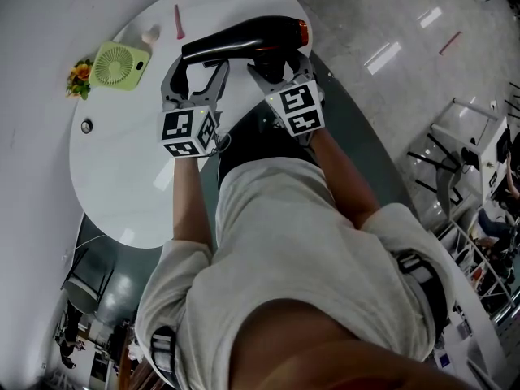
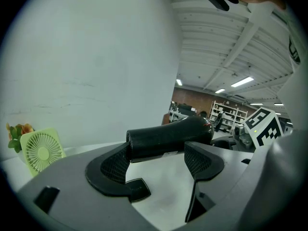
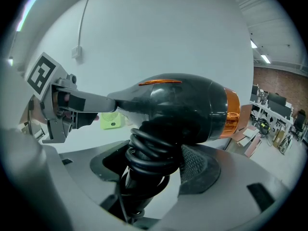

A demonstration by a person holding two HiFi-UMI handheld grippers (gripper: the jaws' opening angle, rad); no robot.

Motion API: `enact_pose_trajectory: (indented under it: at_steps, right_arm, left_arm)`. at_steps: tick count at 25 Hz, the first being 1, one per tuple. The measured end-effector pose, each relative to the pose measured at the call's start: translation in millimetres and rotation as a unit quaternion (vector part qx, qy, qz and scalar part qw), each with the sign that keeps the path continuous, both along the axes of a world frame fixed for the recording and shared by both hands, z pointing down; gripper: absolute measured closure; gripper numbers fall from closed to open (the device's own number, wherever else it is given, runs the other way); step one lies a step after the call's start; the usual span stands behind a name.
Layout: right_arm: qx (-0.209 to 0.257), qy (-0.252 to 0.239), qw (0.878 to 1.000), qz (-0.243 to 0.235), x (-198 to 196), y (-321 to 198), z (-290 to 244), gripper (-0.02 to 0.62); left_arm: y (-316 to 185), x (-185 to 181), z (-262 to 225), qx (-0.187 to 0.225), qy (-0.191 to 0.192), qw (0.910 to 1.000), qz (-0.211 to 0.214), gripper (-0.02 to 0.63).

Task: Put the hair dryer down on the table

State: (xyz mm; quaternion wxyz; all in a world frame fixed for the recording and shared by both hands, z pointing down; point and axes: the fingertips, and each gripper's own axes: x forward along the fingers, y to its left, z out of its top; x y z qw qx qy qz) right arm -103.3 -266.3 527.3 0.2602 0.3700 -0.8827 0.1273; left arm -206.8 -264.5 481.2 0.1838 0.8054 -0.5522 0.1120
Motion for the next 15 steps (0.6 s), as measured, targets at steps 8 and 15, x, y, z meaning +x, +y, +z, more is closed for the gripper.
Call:
enact_pose_trajectory:
  at_steps: [8,15]
  right_arm:
    - [-0.015,0.005,1.000,0.006,-5,-16,10,0.296]
    - [-0.027,0.011,1.000,0.007,-11,-31,21,0.296]
  left_arm:
    - [-19,-5,12,-0.012,0.006,0.9999,0.005,0.241]
    - [-34,-12,24,-0.024,0.011,0.9996,0.007,0.241]
